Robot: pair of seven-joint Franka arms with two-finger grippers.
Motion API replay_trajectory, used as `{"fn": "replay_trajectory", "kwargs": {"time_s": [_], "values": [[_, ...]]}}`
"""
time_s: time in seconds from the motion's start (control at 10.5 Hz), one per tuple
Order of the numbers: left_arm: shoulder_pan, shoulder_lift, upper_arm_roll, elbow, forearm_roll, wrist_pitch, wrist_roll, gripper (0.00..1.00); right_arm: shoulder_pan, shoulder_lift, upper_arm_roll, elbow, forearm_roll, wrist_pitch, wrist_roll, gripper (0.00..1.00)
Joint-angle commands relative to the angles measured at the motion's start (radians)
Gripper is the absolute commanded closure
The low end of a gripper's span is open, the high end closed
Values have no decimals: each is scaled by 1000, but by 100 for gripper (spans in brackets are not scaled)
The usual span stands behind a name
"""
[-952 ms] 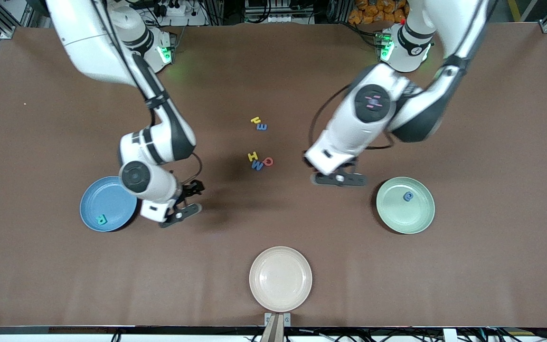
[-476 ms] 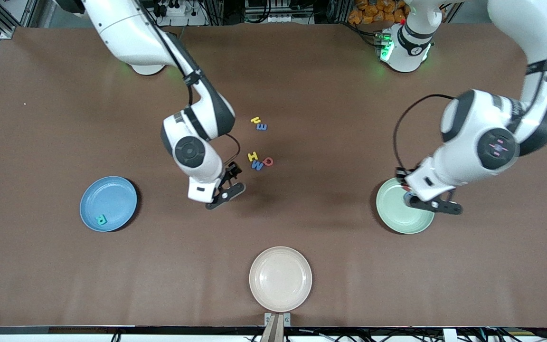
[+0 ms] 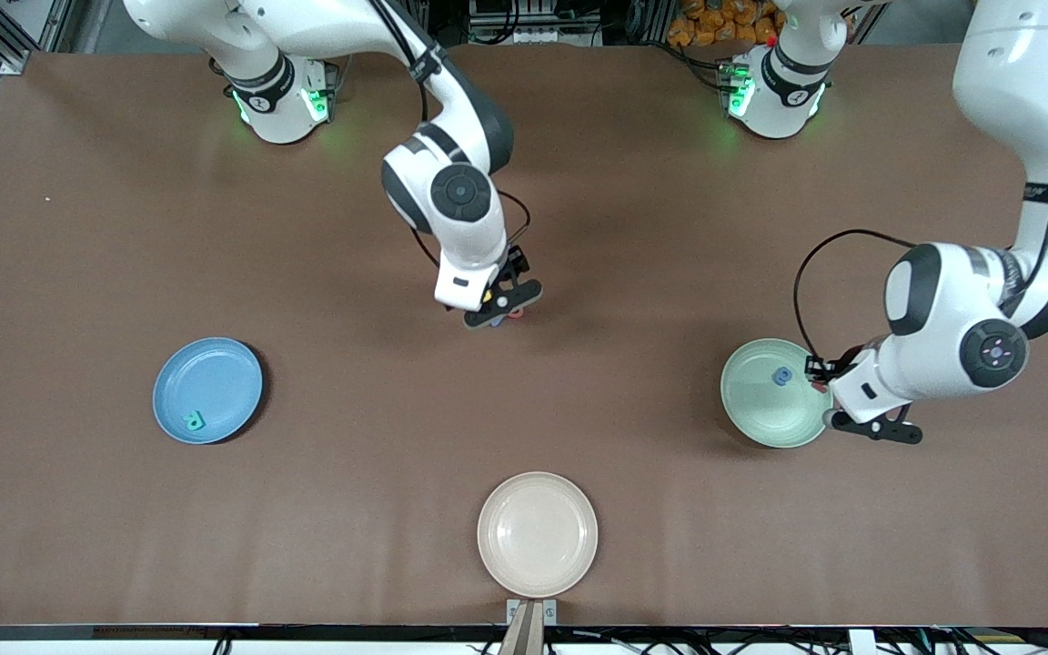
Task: Sort uppercase to blue plate, lowercase to green plate
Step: 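Place the pink 'w' on the green plate while the right gripper reaches 'H'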
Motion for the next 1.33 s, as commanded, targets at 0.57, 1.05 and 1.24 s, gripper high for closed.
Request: {"fn": "replay_trajectory", "kwargs": {"time_s": [0.57, 1.05, 1.24], "values": [[-123, -65, 43, 20, -6, -21, -102, 0, 65, 40, -8, -201, -15, 302, -13, 0], [-146, -122, 37, 76, -22, -150, -102, 0, 25, 58, -8, -212, -19, 331, -70, 0], [-162, -120, 37, 77, -22, -152, -100, 0, 22, 78, -8, -211, -19, 363, -73, 0]]}}
